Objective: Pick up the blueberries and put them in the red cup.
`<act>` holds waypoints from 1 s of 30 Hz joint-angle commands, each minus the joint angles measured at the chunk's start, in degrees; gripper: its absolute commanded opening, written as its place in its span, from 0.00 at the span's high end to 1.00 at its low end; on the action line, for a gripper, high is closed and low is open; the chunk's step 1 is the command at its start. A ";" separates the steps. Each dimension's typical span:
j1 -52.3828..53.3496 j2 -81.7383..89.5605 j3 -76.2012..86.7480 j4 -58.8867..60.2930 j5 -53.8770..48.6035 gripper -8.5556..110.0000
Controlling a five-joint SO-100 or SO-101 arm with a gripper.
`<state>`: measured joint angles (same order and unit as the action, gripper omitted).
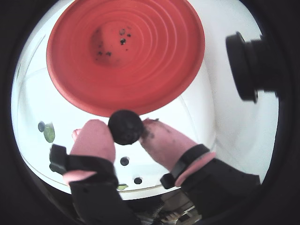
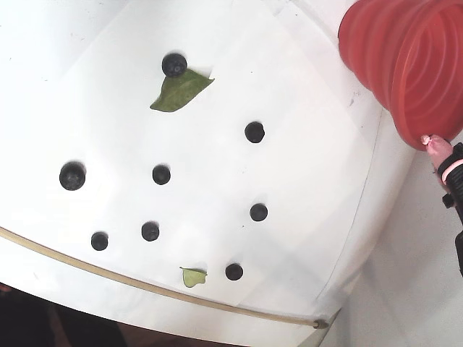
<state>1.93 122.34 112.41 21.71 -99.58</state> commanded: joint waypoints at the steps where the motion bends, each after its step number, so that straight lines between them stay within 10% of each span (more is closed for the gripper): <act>1: -0.88 0.62 -5.19 -3.34 0.00 0.81; 30: -2.64 6.50 0.00 4.57 -2.11 0.78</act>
<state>0.53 119.53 112.06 24.52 -100.63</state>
